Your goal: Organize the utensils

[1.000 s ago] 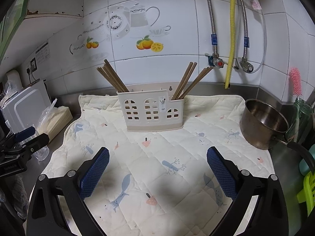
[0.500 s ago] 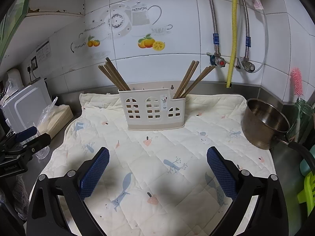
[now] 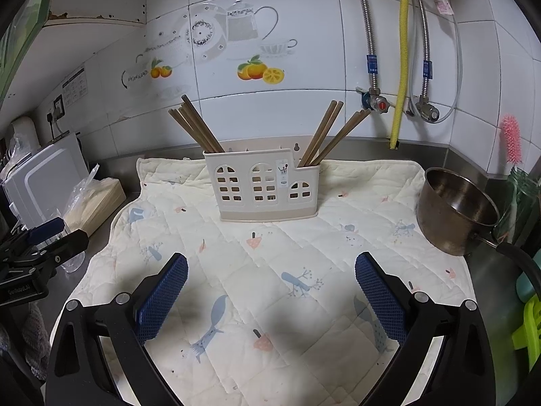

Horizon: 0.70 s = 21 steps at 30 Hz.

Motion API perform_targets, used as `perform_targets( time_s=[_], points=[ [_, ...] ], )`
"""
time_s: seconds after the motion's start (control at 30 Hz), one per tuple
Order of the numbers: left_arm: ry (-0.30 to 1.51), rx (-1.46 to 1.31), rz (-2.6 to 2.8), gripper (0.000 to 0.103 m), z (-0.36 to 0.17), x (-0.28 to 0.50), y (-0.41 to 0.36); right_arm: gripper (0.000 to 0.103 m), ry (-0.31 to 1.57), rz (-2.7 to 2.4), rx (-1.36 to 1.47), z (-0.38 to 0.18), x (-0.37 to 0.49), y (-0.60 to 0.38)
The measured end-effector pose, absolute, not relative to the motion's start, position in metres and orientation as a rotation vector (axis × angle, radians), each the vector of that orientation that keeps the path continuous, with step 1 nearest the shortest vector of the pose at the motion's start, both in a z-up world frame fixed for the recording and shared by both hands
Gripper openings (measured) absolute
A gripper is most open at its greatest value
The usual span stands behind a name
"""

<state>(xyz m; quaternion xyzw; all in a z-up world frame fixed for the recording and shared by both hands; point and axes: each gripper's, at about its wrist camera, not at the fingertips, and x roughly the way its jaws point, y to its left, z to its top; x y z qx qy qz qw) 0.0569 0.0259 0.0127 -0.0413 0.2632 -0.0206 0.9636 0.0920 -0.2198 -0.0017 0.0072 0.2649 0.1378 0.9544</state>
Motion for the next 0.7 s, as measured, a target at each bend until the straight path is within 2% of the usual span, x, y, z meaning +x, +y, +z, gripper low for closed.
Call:
perform_targets(
  time_s=[0.7],
  points=[
    [0.540,-0.081,-0.043,0.098,0.0117,0.0595,0.0252,0.096,0.544,0.284,0.015,-0.0046,0.0936,-0.2167]
  ],
)
